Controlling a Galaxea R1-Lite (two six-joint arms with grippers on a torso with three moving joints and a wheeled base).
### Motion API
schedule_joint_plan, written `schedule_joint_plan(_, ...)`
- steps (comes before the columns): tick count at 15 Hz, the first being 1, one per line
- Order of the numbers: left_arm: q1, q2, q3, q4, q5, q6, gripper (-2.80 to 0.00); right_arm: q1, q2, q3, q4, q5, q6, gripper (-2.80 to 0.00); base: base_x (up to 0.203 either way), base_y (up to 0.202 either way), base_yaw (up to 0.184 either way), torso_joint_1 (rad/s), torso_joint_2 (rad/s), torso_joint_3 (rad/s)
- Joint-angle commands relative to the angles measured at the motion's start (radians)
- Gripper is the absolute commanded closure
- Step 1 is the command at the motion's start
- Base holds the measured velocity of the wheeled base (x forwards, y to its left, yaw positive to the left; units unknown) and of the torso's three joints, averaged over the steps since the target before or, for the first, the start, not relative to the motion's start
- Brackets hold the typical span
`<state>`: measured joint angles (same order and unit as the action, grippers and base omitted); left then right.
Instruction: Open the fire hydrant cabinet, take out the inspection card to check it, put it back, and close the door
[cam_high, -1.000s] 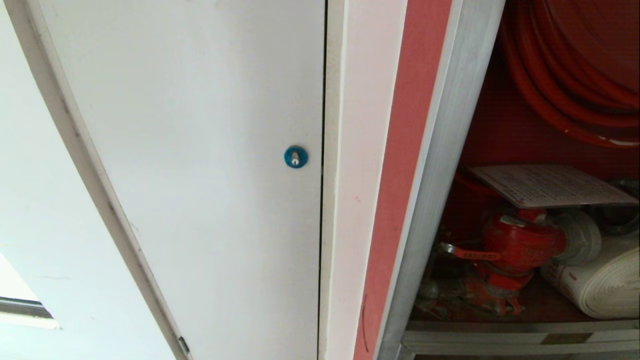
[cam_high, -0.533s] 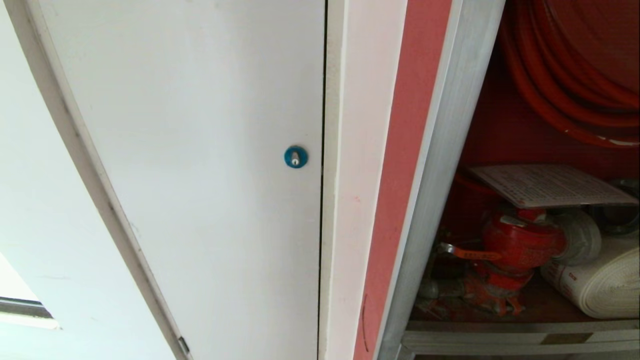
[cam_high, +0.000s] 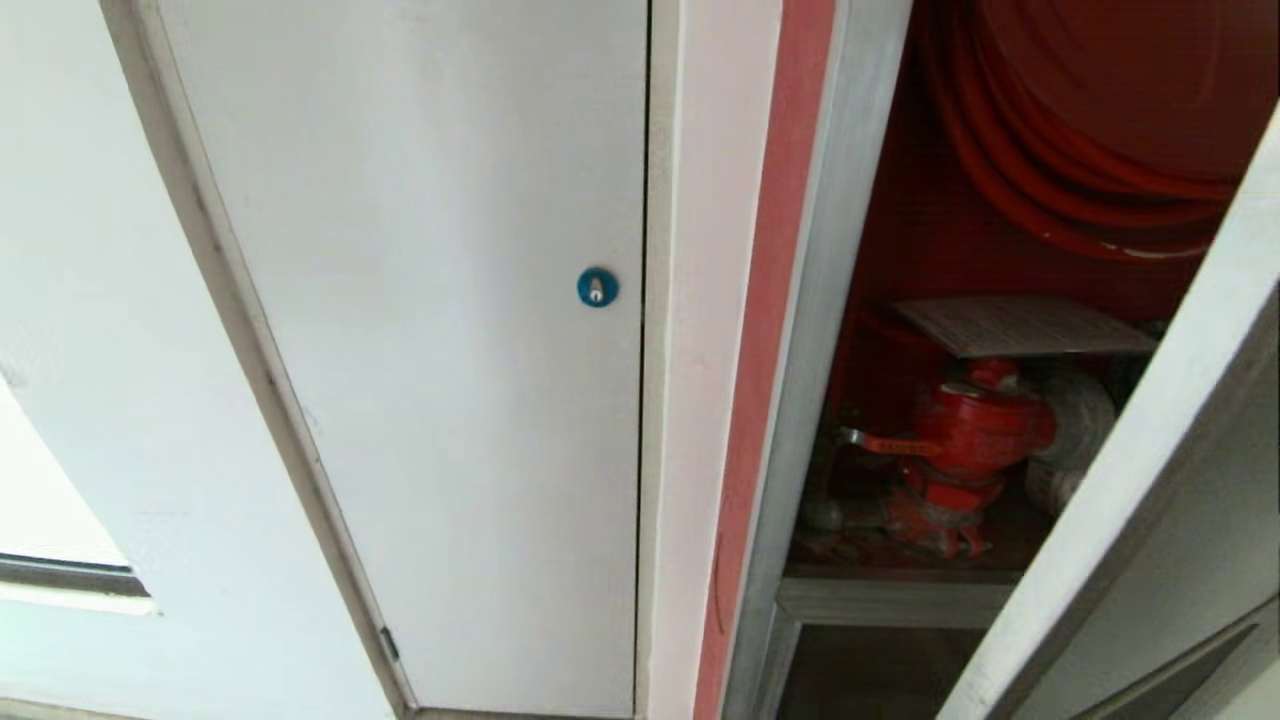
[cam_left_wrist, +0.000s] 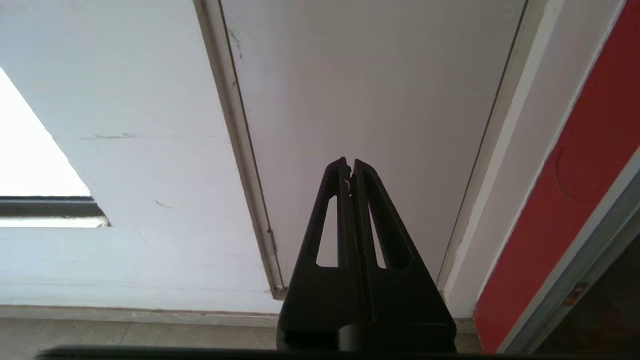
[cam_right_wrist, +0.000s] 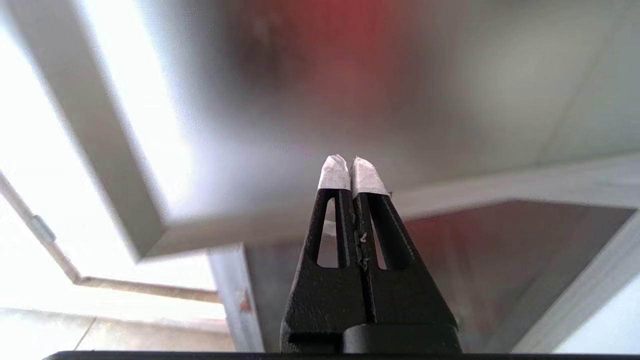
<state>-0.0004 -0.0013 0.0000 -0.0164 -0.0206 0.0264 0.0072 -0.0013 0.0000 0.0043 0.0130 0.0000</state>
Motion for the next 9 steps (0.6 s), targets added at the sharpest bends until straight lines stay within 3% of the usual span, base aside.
schedule_joint_plan(1,0.0,0.0,0.006,0.0,-0.001,0.0,0.0,0.0,0.0,0.0,0.0,0.001,0.0,0.0,-0.198,0.0,0.001,-0.002,0.0,0.007)
schedule_joint_plan(9,0.0,0.0,0.006,0.0,0.0,-0.002,0.0,0.0,0.0,0.0,0.0,0.001,0.0,0.0,-0.197,0.0,0.001,0.001,0.0,0.004)
